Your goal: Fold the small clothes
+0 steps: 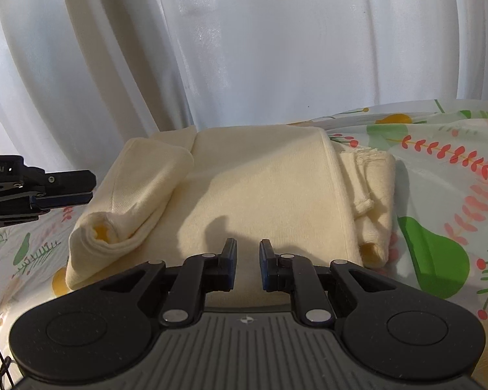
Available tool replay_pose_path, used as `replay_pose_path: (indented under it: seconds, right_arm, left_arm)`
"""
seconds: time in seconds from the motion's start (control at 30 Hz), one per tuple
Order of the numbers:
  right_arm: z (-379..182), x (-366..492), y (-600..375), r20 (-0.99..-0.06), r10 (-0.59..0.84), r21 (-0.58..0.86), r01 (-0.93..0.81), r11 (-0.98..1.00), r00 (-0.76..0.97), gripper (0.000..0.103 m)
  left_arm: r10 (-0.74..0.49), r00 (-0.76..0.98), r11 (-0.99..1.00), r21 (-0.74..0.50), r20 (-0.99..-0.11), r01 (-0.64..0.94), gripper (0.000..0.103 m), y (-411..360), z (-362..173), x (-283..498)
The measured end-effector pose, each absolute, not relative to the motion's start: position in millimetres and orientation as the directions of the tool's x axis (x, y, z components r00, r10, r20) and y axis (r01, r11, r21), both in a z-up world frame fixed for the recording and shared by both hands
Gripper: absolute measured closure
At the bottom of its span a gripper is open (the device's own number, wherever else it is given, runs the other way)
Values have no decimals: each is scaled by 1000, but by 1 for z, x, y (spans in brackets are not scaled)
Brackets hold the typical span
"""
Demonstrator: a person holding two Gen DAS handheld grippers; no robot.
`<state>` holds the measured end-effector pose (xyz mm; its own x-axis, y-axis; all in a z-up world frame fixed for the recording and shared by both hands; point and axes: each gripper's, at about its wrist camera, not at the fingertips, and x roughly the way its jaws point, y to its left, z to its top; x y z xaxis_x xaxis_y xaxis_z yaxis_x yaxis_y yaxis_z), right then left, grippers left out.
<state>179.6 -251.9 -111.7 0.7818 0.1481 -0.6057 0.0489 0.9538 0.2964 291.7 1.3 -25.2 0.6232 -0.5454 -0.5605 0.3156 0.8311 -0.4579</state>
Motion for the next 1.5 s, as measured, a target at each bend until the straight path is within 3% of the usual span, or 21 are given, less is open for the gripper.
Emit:
replay_pose_path:
  seconds: [0.13,0.3,0.37,0.5,0.7,0.9,1.0,1.03,1.13,1.3,1.5]
  right_arm:
    - [-108,195,-260,-584,240,415,31,909,775,83]
    - [-108,226,-257,-557,381,543,-23,839,738,71]
    - [-112,242,-255,-551,462,597,-60,800,695,55]
    - [-124,271,-252,-531,550,685,-56,727,644,51]
    - [-136,295,-247,-484,620,770,-36,637,618,55]
    - [-144,310,-238,-468,664,801,-37,597,583,61]
    - [-147,315,-234,-465,680,814,-29,580,567,78]
    - [-148,317,-232,-477,674,805,-28,593,564,85]
    - [-141,315,-224,-509,639,750,-67,658,577,88]
    - [-107,298,-214,-526,541,590,-176,788,657,90]
    - [-89,267,-243,-550,390,449,-132,884,738,90]
  left_arm:
    - [-398,676,911,-356,-621,209,72,17,-34,307]
    - [-469,604,882,-383,-644,276,70,5,-62,316]
    - [-465,623,885,-342,-629,316,66,-3,-63,311]
    - [-472,624,881,-325,-622,344,63,2,-58,304]
    - [-448,670,884,-405,-592,233,63,39,-49,298]
    - [-459,619,868,-472,-638,157,65,51,-67,315]
    - [-486,604,850,-503,-631,158,65,48,-71,314]
    - [-494,599,844,-513,-630,157,65,47,-72,315]
    - [-504,589,840,-518,-632,163,65,43,-70,317]
    - [-515,579,836,-519,-632,178,65,39,-57,315]
    - [-540,577,830,-500,-613,246,65,19,-45,314]
